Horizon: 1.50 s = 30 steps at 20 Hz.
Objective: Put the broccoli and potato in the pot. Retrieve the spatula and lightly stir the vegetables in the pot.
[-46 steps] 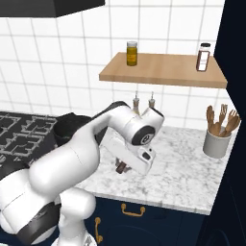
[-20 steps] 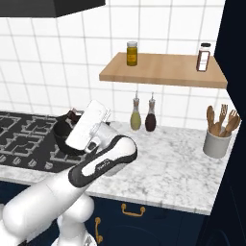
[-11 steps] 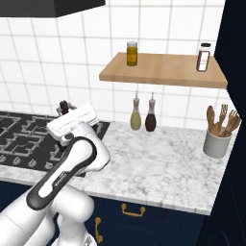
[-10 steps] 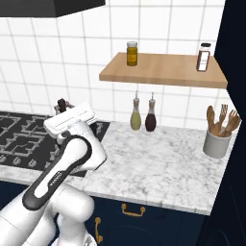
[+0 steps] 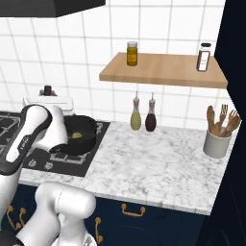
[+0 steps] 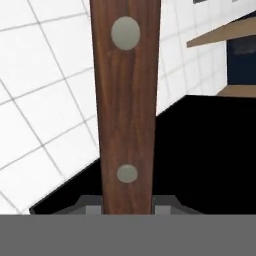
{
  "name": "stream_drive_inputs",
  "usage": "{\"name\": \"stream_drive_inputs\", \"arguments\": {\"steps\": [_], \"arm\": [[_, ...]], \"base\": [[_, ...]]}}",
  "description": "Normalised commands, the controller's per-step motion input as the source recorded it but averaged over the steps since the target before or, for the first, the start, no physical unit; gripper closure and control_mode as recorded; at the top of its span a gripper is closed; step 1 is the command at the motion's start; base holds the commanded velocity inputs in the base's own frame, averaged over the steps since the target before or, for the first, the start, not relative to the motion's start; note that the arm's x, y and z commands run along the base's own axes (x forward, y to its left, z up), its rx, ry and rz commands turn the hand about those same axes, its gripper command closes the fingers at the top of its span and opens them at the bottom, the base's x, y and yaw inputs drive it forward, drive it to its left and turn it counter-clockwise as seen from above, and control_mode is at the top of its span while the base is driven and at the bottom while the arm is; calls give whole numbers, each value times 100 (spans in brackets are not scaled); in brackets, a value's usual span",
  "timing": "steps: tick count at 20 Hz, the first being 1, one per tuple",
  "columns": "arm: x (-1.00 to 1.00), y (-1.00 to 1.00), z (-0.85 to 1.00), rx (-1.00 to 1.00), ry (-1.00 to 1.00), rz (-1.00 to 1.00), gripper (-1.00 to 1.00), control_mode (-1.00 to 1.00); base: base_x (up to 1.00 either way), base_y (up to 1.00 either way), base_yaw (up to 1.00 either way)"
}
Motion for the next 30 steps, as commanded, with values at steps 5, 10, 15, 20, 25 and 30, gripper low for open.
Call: {"name": "stream_drive_inputs", "arguments": {"steps": [5,10,15,20,25,30], "arm": [[88,-18,-3,-7,11,-13,100,-100],[61,-34,-16,-17,11,-18,100,-100],[67,-10,-55,-7,30,-17,100,-100],[54,0,-49,-4,21,-11,100,-100],[32,0,-60,-5,17,-10,100,-100],[3,0,-59,-7,12,-7,100,-100]], "base": [[0,0,0],[0,0,0],[0,0,0],[0,0,0],[0,0,0],[0,0,0]]}}
